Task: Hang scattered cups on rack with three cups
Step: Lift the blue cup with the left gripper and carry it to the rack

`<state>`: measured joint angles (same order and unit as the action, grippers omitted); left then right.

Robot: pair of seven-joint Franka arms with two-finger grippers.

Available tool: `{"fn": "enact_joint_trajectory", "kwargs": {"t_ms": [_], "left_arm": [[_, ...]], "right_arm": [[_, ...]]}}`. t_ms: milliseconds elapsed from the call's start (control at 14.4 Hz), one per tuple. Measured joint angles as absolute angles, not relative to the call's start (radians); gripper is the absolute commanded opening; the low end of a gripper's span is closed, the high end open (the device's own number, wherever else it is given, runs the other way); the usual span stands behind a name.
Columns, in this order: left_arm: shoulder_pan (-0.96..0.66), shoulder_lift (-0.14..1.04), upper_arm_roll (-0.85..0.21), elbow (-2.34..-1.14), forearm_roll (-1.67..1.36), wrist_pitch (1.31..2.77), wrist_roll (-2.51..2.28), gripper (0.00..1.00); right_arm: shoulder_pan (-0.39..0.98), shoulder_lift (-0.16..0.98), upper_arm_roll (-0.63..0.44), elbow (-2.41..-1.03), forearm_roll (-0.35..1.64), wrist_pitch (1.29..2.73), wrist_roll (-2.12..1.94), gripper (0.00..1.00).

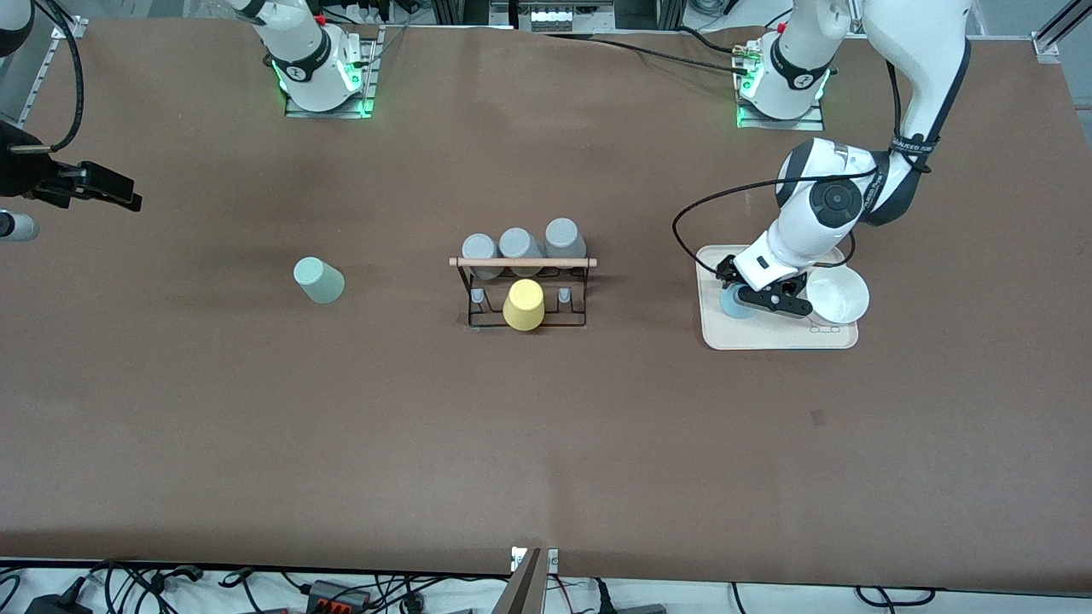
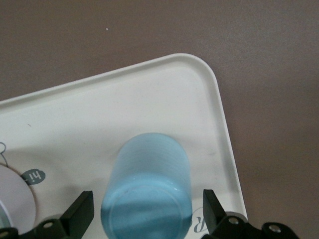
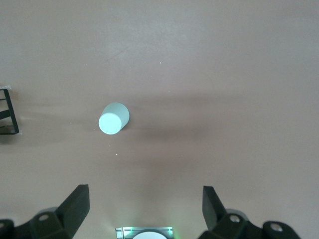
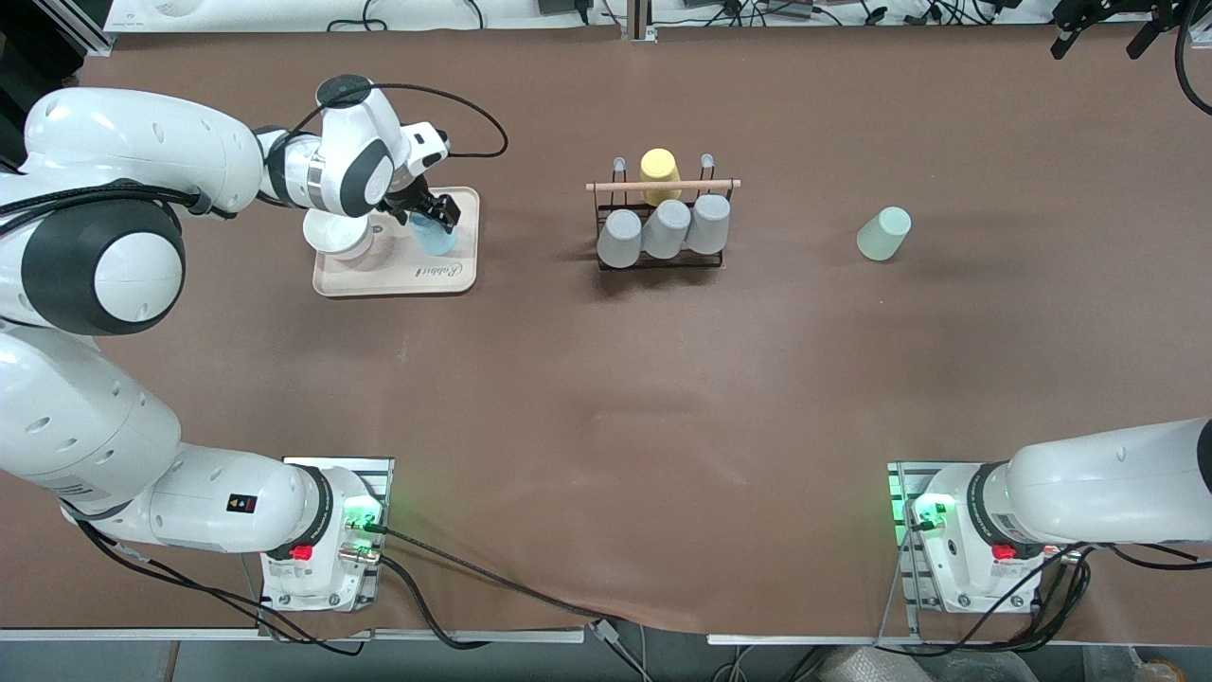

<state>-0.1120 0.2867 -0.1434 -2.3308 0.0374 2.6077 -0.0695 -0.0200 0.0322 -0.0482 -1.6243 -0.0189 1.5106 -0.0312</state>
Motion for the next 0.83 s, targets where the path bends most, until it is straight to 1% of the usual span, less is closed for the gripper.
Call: {"fn": "enact_joint_trajectory", "kwargs": {"t_ms": [69, 139, 208, 416, 555, 694, 833], "left_arm": [[-0.112, 0.287, -0.143, -2.331, 0.038, 2.609, -0.070, 0.32], [-0.112, 0.286, -0.143, -2.330, 0.038, 2.611, -0.070, 0.28], [-0.112, 0.282, -0.143, -2.327, 0.038, 2.614, -0.070, 0.26], [-0.113, 0.245, -0.145, -2.308, 0.039, 2.595, -0.070, 0.25], [-0.116, 0.205, -0.172, -2.252, 0.039, 2.481, -0.070, 0.25], [-0.121, 0.180, -0.226, -2.121, 0.039, 2.287, -0.083, 0.25], [-0.132, 0.181, -0.284, -1.958, 0.038, 2.122, -0.143, 0.25]], "right_arm": [[-0.020, 0.032, -0.048, -1.624, -0.019, 1.510, -0.031, 1.00], [-0.020, 0.032, -0.048, -1.624, -0.019, 1.509, -0.031, 1.00], [-0.020, 0.032, -0.048, -1.624, -0.019, 1.509, -0.031, 1.00], [-0.021, 0.032, -0.050, -1.625, -0.019, 1.499, -0.031, 1.00], [-0.021, 0.032, -0.052, -1.625, -0.019, 1.497, -0.031, 1.00], [-0.021, 0.032, -0.052, -1.625, -0.019, 1.495, -0.031, 1.00], [-0.021, 0.032, -0.052, -1.625, -0.018, 1.496, -0.031, 1.00]]}}
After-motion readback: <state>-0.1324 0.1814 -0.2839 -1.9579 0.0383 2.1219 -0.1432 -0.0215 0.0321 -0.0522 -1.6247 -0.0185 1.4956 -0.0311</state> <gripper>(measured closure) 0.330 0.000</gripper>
